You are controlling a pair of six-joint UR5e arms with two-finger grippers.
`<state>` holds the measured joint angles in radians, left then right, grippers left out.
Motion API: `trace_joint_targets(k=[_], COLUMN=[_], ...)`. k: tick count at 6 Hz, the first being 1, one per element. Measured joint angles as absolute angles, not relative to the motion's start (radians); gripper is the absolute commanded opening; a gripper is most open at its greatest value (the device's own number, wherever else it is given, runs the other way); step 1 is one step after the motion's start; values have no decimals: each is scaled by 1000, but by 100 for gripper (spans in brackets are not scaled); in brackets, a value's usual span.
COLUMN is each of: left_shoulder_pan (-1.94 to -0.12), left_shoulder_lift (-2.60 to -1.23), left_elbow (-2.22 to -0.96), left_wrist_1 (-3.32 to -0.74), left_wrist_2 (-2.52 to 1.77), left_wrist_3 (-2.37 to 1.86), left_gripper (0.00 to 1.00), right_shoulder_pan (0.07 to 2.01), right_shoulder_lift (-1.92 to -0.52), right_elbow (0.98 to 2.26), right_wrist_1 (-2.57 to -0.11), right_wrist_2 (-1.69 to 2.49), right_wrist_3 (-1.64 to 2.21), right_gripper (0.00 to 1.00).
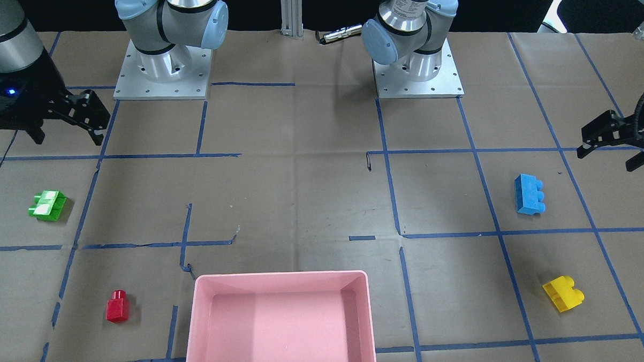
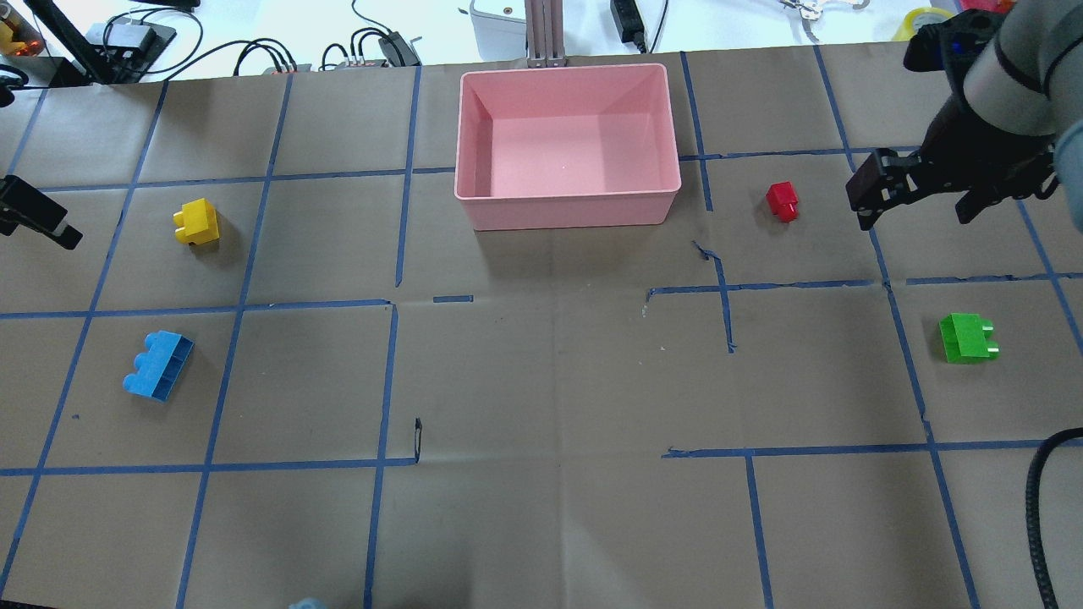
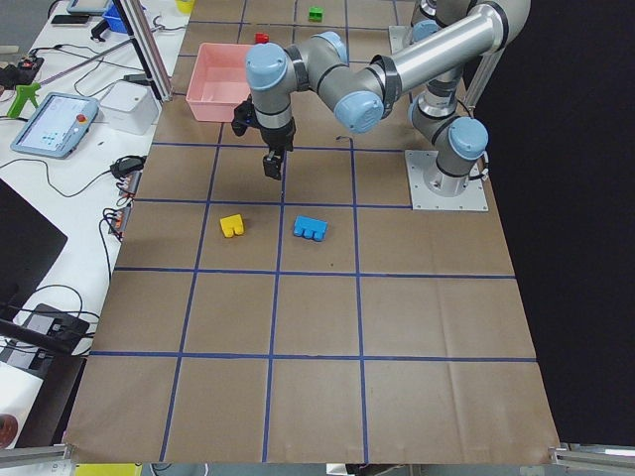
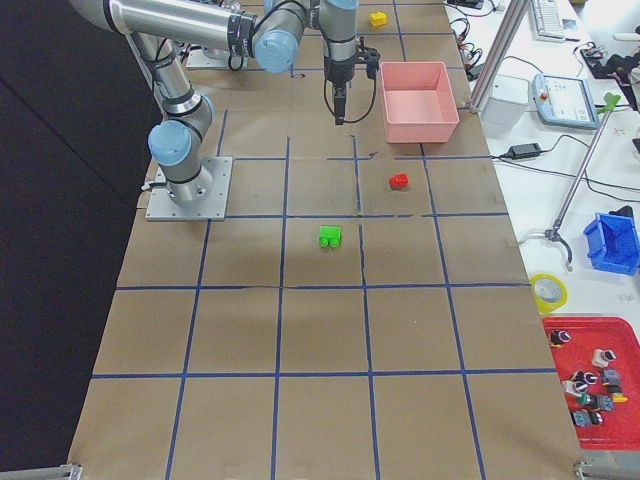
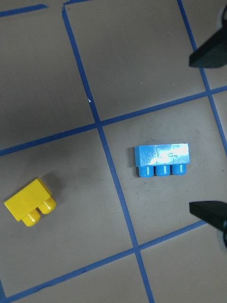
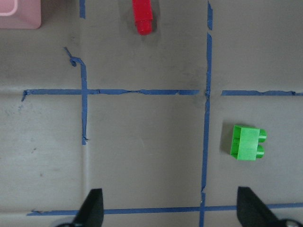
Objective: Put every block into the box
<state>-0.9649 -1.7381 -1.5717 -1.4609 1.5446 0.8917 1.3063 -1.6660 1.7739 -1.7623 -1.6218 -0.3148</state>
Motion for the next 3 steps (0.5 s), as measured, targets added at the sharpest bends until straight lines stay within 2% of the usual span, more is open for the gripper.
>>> trace_joint_targets(k=[3], left_shoulder_pan=[-947], left_shoulder_lift=[-1853], left_elbow=[-1755], left_wrist_1=[-1129], left_wrist_2=[1529], left_wrist_3=[881], left_gripper=[99], right_shoulder_pan=[1073], right_shoulder_lift=[-1656], right_elbow=[1824], right_wrist_1=[-1883], right_wrist_2=[-1582], right_wrist_3=[-644], right_gripper=[99])
